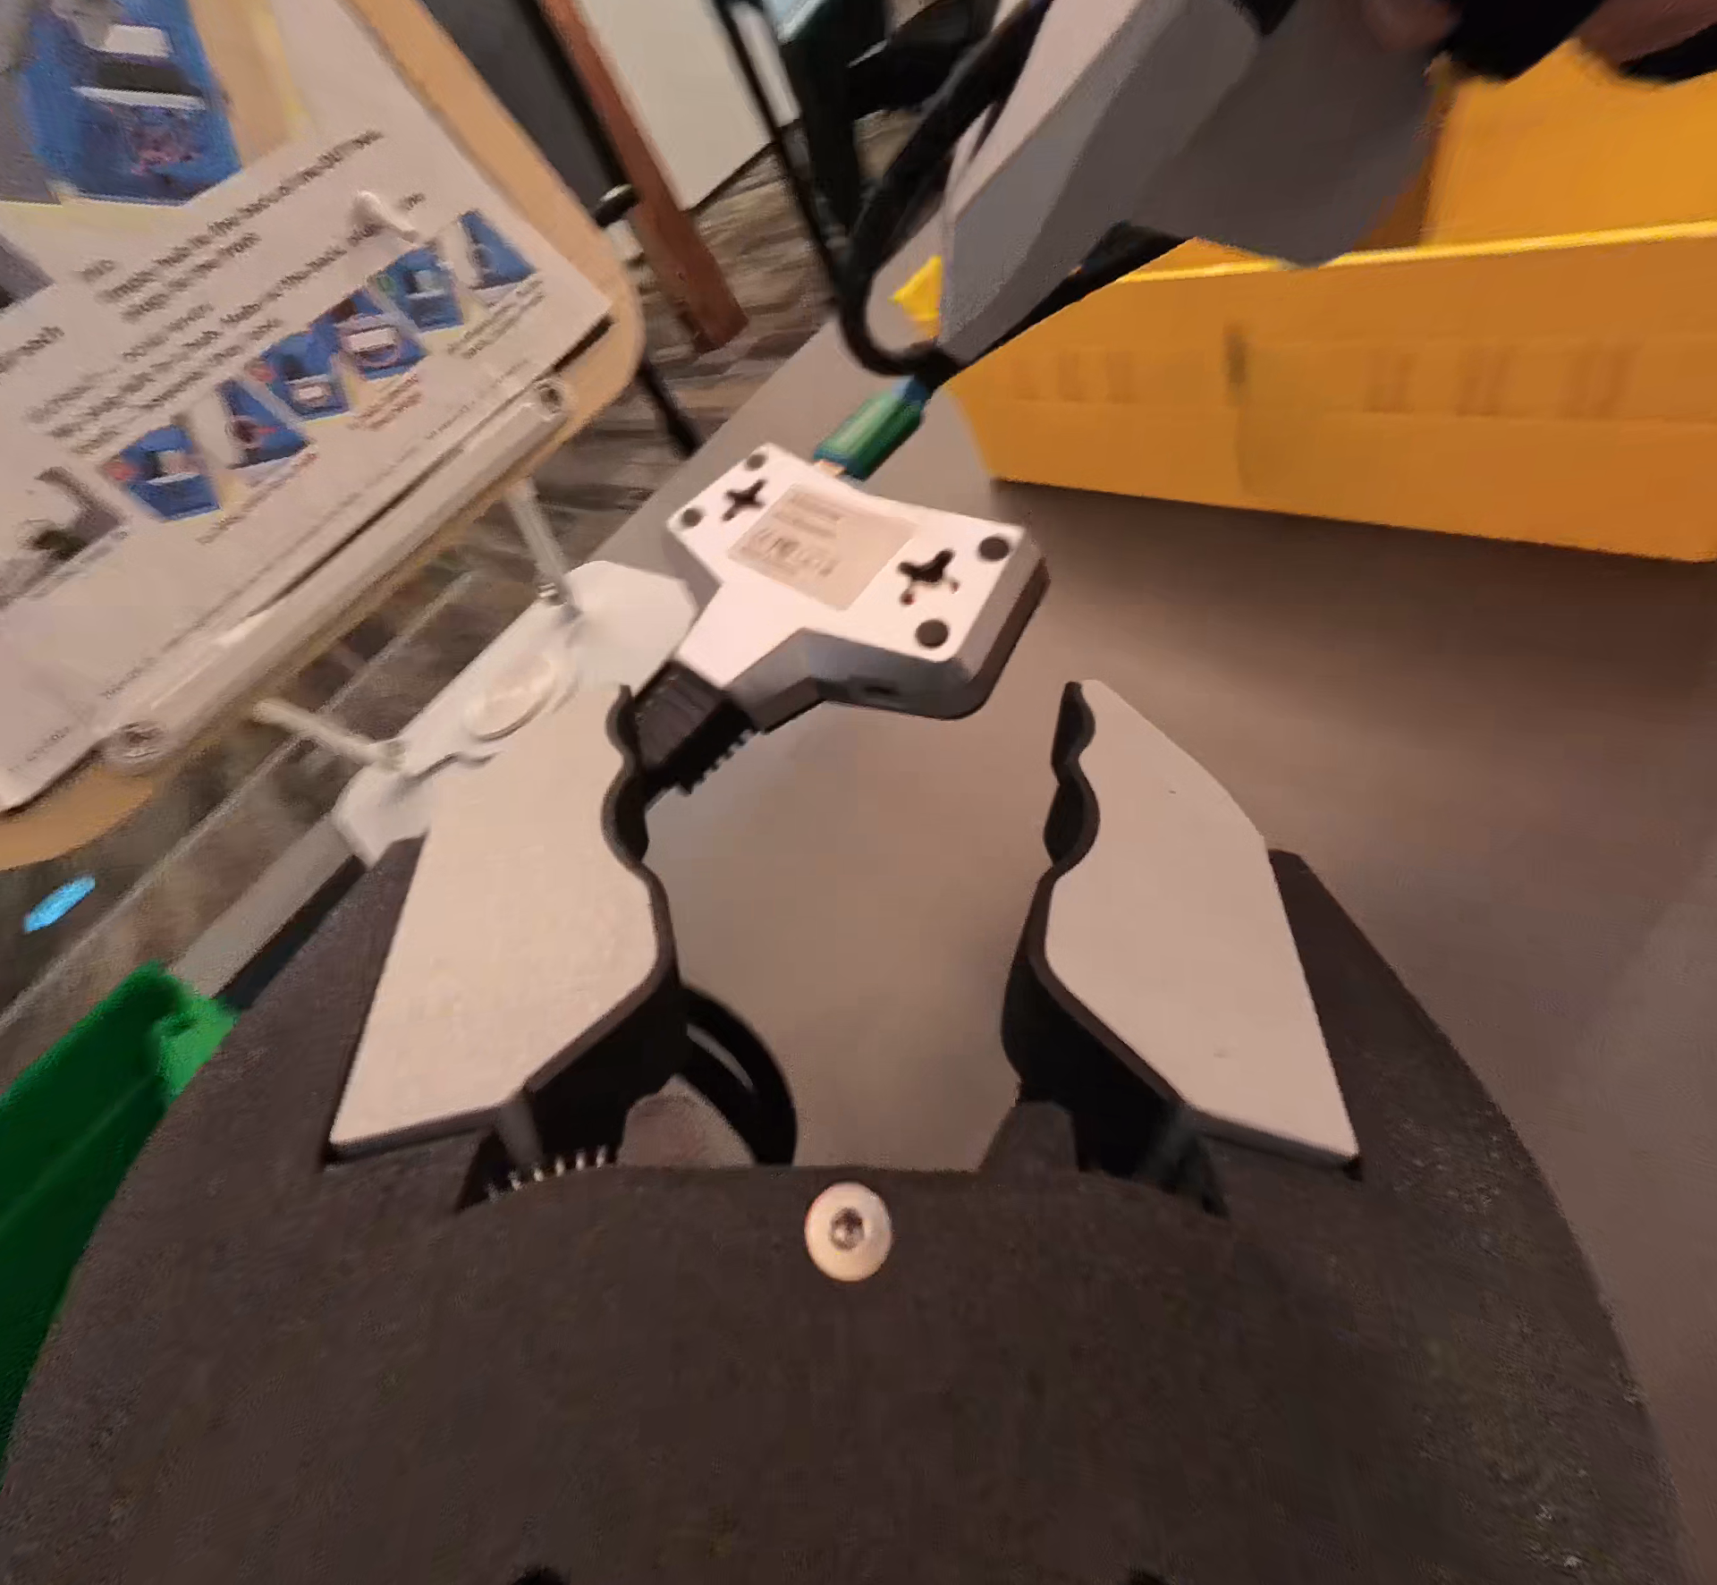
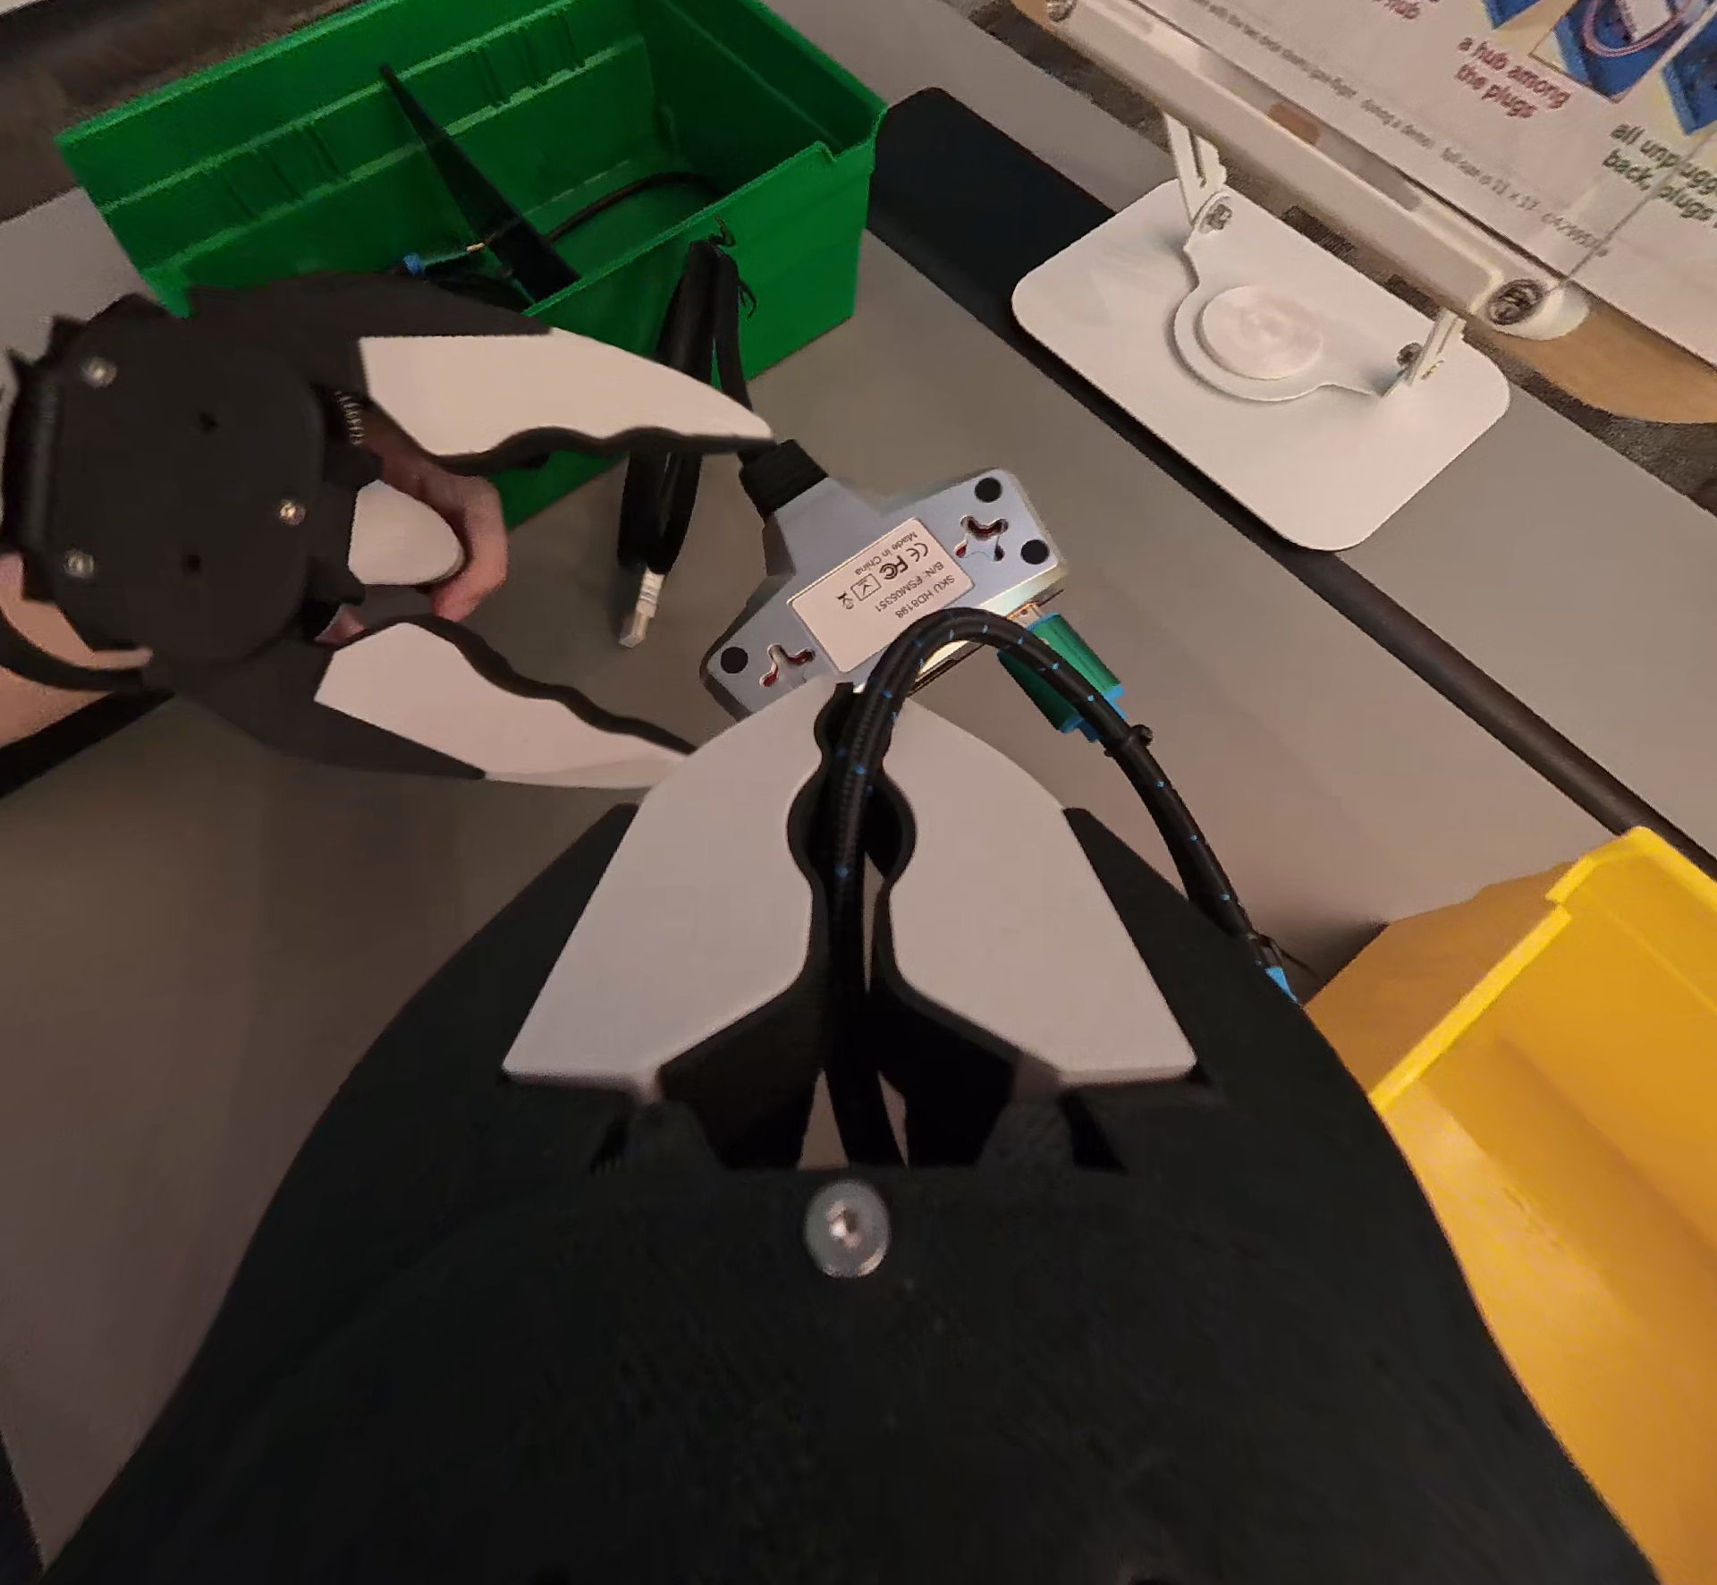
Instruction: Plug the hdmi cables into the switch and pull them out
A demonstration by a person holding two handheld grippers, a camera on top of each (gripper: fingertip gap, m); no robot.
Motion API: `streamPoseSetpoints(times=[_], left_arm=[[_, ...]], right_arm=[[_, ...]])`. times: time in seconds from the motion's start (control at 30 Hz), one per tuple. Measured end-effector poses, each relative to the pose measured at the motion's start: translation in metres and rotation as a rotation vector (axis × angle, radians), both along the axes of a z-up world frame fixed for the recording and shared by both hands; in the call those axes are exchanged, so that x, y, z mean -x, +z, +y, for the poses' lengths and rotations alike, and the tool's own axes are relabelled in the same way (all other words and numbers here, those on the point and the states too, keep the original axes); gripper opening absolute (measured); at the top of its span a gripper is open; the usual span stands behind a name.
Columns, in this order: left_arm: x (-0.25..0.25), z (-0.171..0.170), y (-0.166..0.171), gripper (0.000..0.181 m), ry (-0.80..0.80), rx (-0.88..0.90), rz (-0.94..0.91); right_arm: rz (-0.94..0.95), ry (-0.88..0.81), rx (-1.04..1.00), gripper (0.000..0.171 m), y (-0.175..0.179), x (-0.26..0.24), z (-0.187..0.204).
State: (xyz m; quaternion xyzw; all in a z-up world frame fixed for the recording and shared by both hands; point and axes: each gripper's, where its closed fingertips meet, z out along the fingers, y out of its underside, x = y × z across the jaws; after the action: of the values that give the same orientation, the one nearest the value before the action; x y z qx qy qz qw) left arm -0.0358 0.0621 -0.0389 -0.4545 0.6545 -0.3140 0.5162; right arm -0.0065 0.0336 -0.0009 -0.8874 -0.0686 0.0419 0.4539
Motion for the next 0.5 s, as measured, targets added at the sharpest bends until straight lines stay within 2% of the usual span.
streamPoseSetpoints(times=[0.03, 0.1, 0.23, 0.33, 0.5], left_arm=[[0.001, -0.003, 0.001, 0.084, -0.031, 0.034, 0.009], [0.001, -0.006, 0.000, 0.098, -0.063, 0.064, 0.041], [0.002, -0.004, -0.012, 0.116, -0.065, 0.017, 0.144], [0.003, -0.005, -0.017, 0.115, -0.071, -0.005, 0.182], [0.004, 0.007, -0.016, 0.096, -0.007, -0.015, 0.196]], right_arm=[[0.000, 0.007, 0.002, 0.000, 0.000, 0.004, 0.000], [-0.011, 0.024, 0.008, 0.000, 0.000, 0.012, 0.000], [-0.115, 0.050, 0.020, 0.000, -0.001, 0.026, -0.001], [-0.264, 0.081, 0.021, 0.000, -0.003, 0.033, 0.000], [-0.375, 0.104, 0.029, 0.000, -0.005, 0.047, 0.000]])
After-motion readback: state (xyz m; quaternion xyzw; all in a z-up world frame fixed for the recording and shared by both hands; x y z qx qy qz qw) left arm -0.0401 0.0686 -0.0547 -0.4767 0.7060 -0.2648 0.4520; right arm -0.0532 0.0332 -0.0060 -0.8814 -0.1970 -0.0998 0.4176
